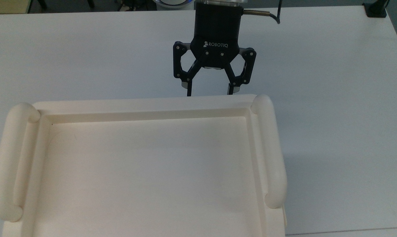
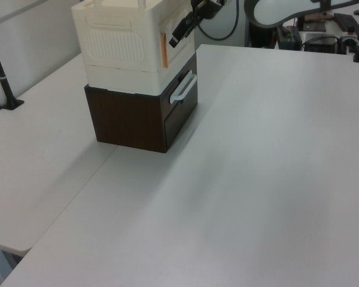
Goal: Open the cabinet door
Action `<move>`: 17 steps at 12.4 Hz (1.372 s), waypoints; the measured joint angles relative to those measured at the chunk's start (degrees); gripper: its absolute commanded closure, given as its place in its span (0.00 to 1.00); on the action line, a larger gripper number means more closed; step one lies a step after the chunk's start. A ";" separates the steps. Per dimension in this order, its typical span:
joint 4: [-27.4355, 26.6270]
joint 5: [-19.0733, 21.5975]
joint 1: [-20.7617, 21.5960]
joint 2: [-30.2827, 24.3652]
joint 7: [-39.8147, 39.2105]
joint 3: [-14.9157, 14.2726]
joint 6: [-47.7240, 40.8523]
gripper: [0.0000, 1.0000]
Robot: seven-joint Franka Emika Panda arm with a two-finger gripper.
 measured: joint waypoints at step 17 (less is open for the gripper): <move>4.50 -3.63 1.37 5.41 5.09 -0.36 3.30 1.00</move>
